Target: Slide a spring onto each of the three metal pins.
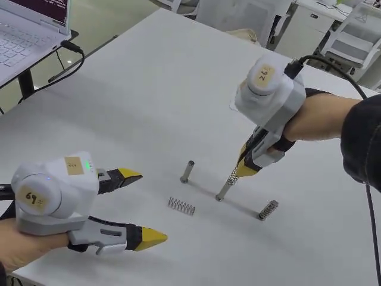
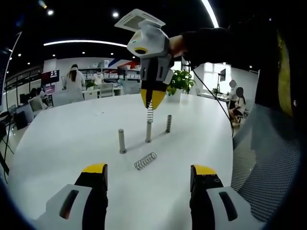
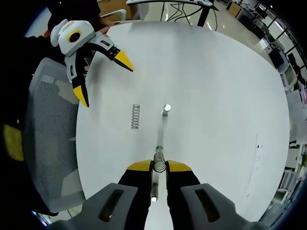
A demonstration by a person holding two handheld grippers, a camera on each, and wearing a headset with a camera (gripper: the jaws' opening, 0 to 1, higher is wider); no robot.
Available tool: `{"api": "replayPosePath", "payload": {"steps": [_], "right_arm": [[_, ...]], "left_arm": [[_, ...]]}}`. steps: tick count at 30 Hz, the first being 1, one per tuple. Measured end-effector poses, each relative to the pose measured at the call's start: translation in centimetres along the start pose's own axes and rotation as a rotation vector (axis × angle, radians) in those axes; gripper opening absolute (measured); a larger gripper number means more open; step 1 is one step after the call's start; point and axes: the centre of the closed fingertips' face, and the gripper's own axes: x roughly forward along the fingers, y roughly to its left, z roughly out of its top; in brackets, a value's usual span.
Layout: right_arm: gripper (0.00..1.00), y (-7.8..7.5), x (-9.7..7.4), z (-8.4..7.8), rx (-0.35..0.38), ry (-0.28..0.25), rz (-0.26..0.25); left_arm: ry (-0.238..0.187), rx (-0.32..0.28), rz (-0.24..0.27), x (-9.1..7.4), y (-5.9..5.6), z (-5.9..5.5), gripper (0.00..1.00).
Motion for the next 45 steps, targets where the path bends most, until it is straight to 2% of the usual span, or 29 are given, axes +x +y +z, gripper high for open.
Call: {"api": "replayPosePath", "payload": {"steps": [4,18,39,45], "right_arm": [[0.08,-0.2,0.0,0.1,0.001,-0.001,-0.003],[0.08,0.1,1.8,-0.4,-0.004,0.023,0.008],[0.08,0.4,4.6,-1.0,0.017,0.016,0.009],[0.08,0.1,5.3,-1.2,0.023,0.009,0.005]], "left_arm": [[0.002,-0.002,-0.001,0.0,0.0,-0.1,0.66],[0.003,-0.004,-0.001,0.0,0.2,-0.3,0.65],[0.014,-0.003,-0.007,0.1,0.0,-0.4,0.63],[0.016,-0.004,-0.008,0.1,0.0,-0.4,0.62]]}}
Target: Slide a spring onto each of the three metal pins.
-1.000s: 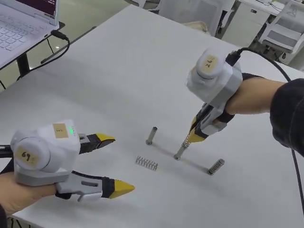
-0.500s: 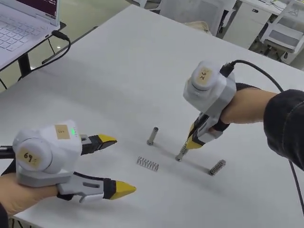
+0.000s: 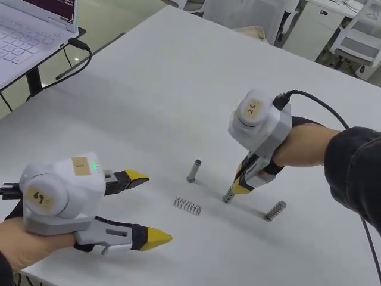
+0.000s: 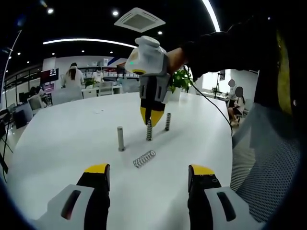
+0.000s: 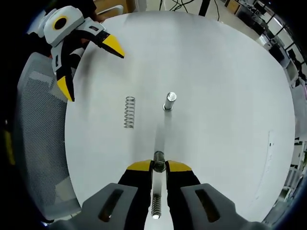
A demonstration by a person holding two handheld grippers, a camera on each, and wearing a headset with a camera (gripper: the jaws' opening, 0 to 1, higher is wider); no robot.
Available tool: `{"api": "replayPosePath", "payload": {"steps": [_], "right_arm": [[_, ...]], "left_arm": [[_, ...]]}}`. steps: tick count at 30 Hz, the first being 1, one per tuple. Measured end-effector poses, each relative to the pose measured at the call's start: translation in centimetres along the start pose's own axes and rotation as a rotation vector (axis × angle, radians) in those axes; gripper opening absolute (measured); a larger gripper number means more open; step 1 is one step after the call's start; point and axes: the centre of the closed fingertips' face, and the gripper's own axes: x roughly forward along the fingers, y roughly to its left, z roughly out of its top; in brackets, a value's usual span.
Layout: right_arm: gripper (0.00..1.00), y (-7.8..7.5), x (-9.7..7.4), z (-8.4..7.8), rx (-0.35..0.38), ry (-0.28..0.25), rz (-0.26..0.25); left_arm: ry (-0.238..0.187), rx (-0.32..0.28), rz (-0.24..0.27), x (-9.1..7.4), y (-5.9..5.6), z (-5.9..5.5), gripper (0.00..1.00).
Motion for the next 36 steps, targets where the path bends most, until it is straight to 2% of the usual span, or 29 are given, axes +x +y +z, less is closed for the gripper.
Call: {"api": "replayPosePath", "payload": {"steps": [14,19,27,36], "right_arm": [[0.09,-0.1,0.4,0.0,0.010,-0.015,0.006],[0.13,-0.2,0.2,0.1,0.013,-0.028,0.002],[0.20,-0.3,-0.5,0.0,0.032,-0.066,-0.012],[0.21,-0.2,-1.5,-1.1,0.056,-0.085,-0.035]], "left_arm": [[0.001,0.000,-0.002,0.0,0.0,-0.1,0.61],[0.005,0.002,-0.005,0.1,0.0,-0.1,0.61],[0.006,0.005,-0.010,0.2,-0.2,0.0,0.61],[0.008,0.010,-0.018,0.4,-0.3,0.1,0.61]]}}
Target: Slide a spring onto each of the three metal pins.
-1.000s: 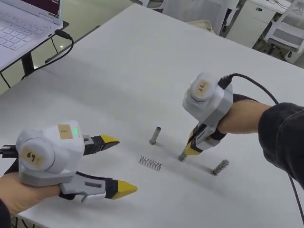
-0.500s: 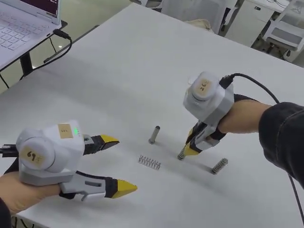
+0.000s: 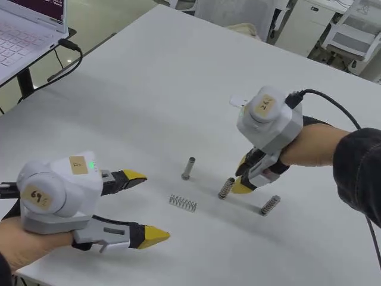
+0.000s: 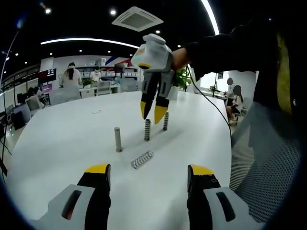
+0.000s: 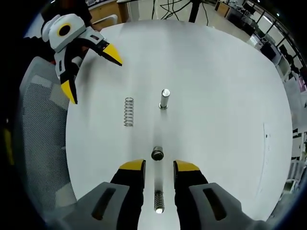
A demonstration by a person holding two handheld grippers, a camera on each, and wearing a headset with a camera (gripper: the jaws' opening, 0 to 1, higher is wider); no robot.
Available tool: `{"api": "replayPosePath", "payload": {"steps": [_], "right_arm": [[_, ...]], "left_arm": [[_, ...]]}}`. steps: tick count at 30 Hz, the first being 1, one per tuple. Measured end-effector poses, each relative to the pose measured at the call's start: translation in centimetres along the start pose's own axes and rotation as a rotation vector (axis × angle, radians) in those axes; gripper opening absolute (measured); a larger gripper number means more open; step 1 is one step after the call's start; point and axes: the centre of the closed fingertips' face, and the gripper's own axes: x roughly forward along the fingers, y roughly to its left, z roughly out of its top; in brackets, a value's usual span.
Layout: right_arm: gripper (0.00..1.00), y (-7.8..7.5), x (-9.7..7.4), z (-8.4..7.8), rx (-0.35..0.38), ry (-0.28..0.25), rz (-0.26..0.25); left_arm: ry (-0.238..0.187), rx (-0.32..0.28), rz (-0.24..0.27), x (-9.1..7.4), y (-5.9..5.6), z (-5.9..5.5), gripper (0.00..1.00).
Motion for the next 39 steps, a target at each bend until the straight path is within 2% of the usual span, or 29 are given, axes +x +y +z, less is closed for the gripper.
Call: {"api": "replayPosePath", "payload": {"steps": [9,11,21,25,30,39], "right_arm": [[0.21,1.3,-1.0,-0.7,0.023,-0.021,-0.009],[0.21,1.3,-0.9,-0.7,0.027,-0.028,-0.008],[0.21,3.3,-1.2,-1.2,0.057,-0.064,0.005],[0.20,4.5,-1.1,-0.5,0.066,-0.107,0.017],[0.20,6.0,-0.3,0.6,0.061,-0.131,0.035],[0.20,7.2,0.9,3.3,0.031,-0.170,0.049]], "left_arm": [[0.002,0.009,-0.011,0.2,-0.2,0.3,0.61],[0.004,0.011,-0.014,0.3,-0.3,0.3,0.60],[0.006,0.018,-0.022,0.4,-0.7,0.5,0.60],[0.009,0.020,-0.026,0.5,-0.8,0.6,0.60],[0.013,0.025,-0.031,0.5,-1.0,0.6,0.60],[0.020,0.033,-0.030,0.2,-0.9,0.7,0.59]]}}
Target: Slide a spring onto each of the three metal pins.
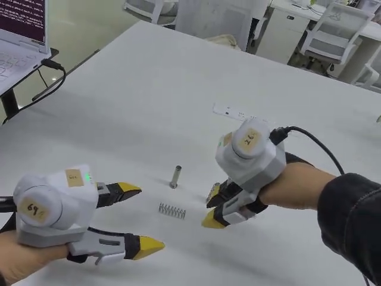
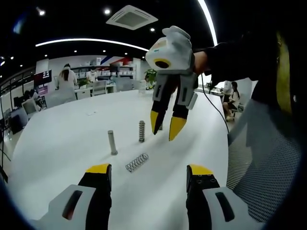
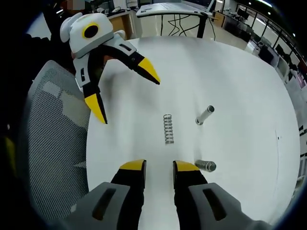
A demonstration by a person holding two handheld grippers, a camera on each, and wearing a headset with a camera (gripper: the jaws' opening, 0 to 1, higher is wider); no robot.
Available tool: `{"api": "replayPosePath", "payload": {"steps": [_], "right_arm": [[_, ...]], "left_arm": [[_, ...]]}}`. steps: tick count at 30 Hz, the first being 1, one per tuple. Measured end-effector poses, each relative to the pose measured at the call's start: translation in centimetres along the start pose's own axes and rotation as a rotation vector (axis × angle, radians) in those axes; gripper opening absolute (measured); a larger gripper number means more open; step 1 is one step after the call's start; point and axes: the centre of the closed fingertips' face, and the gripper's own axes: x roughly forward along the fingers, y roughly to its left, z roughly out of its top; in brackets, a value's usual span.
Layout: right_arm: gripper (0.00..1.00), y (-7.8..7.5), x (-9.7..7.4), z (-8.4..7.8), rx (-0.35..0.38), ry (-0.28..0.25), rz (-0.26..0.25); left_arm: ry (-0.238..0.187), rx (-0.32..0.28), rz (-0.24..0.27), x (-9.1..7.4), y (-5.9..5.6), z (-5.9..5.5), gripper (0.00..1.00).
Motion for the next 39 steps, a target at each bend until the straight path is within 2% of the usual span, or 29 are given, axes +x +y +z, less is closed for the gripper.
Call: {"api": "replayPosePath", "payload": {"steps": [6,12,23,39], "right_arm": [[0.20,-0.3,1.1,1.3,-0.030,-0.015,-0.017],[0.19,-0.6,2.7,2.2,-0.026,-0.018,-0.018],[0.18,-1.7,4.2,1.5,-0.032,0.028,-0.048],[0.15,-1.5,5.5,1.0,-0.062,0.060,-0.032]], "left_arm": [[-0.001,0.002,0.003,-0.1,0.1,0.0,0.59],[0.002,-0.002,0.007,-0.2,0.1,-0.1,0.58],[0.003,-0.009,0.015,-0.5,0.4,-0.5,0.57],[0.005,-0.016,0.019,-0.6,0.6,-0.9,0.56]]}}
